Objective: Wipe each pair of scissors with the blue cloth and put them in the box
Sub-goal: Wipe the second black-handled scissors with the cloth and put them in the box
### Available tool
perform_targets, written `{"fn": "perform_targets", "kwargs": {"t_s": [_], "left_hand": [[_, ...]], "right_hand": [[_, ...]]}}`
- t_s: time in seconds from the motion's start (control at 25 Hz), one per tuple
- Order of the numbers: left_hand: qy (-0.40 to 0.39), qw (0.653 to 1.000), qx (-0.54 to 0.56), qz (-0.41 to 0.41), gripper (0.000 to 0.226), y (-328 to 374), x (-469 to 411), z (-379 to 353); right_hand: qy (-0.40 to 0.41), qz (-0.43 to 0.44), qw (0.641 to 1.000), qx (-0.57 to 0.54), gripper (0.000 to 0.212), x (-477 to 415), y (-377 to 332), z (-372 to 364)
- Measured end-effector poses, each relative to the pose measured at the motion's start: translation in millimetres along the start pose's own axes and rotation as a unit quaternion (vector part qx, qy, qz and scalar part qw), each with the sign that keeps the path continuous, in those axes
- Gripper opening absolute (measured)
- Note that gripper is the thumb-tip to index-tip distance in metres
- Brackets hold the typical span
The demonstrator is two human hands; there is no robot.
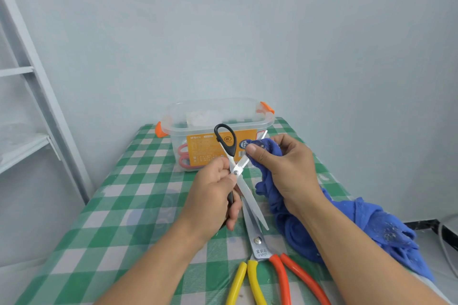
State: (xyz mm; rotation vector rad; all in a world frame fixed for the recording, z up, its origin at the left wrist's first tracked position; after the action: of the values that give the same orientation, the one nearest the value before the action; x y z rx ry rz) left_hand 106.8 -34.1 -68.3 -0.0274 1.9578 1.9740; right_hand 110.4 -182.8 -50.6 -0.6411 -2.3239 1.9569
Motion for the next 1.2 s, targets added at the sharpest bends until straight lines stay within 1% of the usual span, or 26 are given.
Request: {"fn": "perform_targets", "kwargs": {"t_s": [0.08,0.2,0.36,0.44,0.52,0.6,0.68,0.76,0.92,1.08,1.2], "left_hand": [[-0.010,1.000,-0.003,-0.005,0.016,0.6,-0.5,-0.6],[-0.021,1.000,-0.018,-0.008,0.023,0.2,0.3,-1.8],[-0.022,0.999,-0.039,-0.011,0.010,-1.7,2.4,-1.3],[-0.024,0.999,-0.044,-0.003,0.014,-2.4,3.2,-0.5],[-0.026,0.999,-0.038,0.002,0.013,-2.1,4.1,-0.6],[-0.021,0.999,-0.032,0.006,0.011,-1.7,4.4,0.1],[-0.009,1.000,-0.027,0.008,0.011,-1.4,2.3,2.4],[0.005,1.000,-0.017,0.013,0.010,-2.0,-0.1,5.5],[0.023,1.000,0.001,0.012,0.013,-1.6,-2.7,7.8],[0.024,0.999,0.010,0.020,0.018,-0.8,-1.4,6.6],[0.018,1.000,0.005,0.023,0.020,0.8,-1.4,4.9]], "right_hand": [[0.013,-0.010,1.000,-0.011,0.023,-3.3,1.0,2.7],[0.055,0.024,0.998,-0.005,0.020,-7.2,-6.7,12.2],[0.085,0.029,0.996,-0.027,0.022,-10.3,-11.4,20.4],[0.107,0.033,0.993,-0.029,0.022,-12.4,-11.2,23.9],[0.139,0.031,0.988,-0.060,0.023,-15.0,-10.4,30.0],[0.149,0.017,0.984,-0.094,0.024,-15.0,-11.0,34.1],[0.116,0.015,0.990,-0.083,0.023,-11.7,-13.1,29.8],[0.059,0.008,0.997,-0.045,0.021,-8.2,-10.2,18.9],[-0.028,-0.002,0.999,0.019,0.028,-3.2,0.9,1.4],[-0.049,0.045,0.993,0.092,0.033,2.1,8.0,-11.1],[-0.031,0.066,0.991,0.115,0.038,-0.4,10.6,-12.0]]}}
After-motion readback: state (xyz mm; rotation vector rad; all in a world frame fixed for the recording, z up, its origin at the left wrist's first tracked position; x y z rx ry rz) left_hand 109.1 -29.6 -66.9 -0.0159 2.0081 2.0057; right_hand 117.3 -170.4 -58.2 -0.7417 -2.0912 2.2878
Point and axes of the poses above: each hand's wrist, its own x-axis away from the middle knuckle, its own z-axis out of the back of the hand, y = z × x, the point moved 5 cm from there along -x, towards the middle knuckle, and after that the axes turned 4 degrees about y, right-handed, at the moved point
